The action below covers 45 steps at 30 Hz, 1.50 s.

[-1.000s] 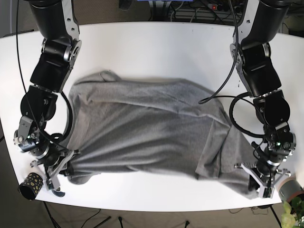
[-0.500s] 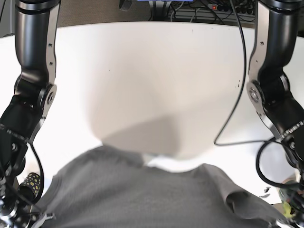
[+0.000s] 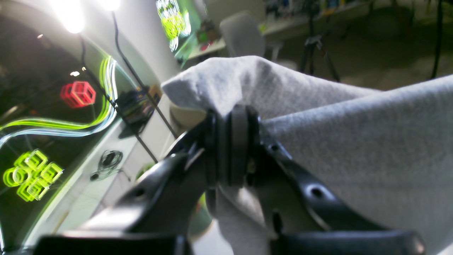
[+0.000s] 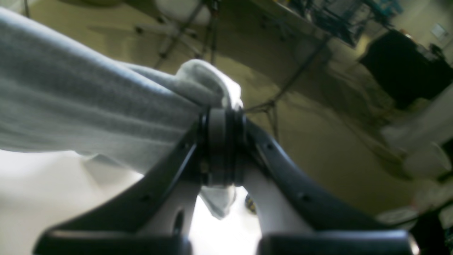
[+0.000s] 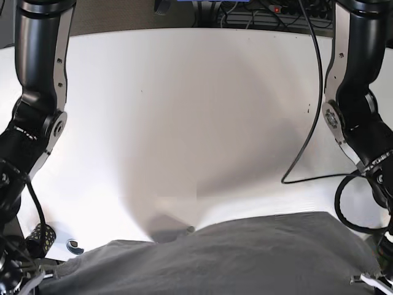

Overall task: Fold the T-shirt properly
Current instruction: 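Lift the shirt with both grippers and drag it flat across the table, then release the shirt and move both grippers toward its sleeve edges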

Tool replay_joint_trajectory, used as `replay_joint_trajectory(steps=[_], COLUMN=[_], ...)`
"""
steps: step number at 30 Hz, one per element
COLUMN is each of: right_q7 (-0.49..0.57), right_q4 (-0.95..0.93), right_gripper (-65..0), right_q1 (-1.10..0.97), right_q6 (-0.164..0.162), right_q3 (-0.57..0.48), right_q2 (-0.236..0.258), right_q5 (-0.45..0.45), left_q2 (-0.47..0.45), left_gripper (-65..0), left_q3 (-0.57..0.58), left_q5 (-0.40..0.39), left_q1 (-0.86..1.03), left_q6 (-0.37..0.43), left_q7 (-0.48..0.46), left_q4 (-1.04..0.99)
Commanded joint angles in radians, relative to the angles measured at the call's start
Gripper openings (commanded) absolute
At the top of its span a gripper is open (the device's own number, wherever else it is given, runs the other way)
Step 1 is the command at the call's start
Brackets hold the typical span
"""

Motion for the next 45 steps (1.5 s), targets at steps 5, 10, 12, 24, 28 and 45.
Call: replay_joint_trajectory(steps=[5, 10, 12, 24, 28, 45], right_q7=[0.005, 0.005, 0.005, 0.005, 0.005, 0.005], right_q4=[0.169, 0.249, 0.279, 0.387, 0.385, 0.385], right_gripper=[-62.9, -62.9, -62.9, -62.9, -62.8, -62.3], right_q1=[-0.249, -0.472, -0.559, -0.95, -1.045, -1.337], right_q6=[-0.004, -0.004, -0.004, -0.005, -0.008, -0.007], right_q3=[0.091, 0.183, 0.203, 0.317, 0.329, 0.33], right_q2=[0.007, -0.029, -0.035, -0.096, -0.096, -0.102], right_q5=[0.025, 0.071, 0.101, 0.225, 0.28, 0.391], left_q2=[-0.004, -0.004, -0.004, 0.046, 0.048, 0.046], left_gripper=[-65.0, -65.0, -65.0, -65.0, -65.0, -64.6], left_q3=[0.0, 0.0, -0.002, -0.137, -0.188, -0.287], left_q5=[-0.005, -0.005, -0.006, -0.006, -0.006, -0.005], left_q1=[0.183, 0.392, 0.489, 0.848, 0.921, 1.15], left_q6=[0.01, 0.01, 0.01, -0.048, -0.135, -0.19], left_q7=[-0.024, -0.024, -0.024, -0.029, -0.029, -0.026], left_q4=[0.161, 0.268, 0.305, 0.388, 0.391, 0.382])
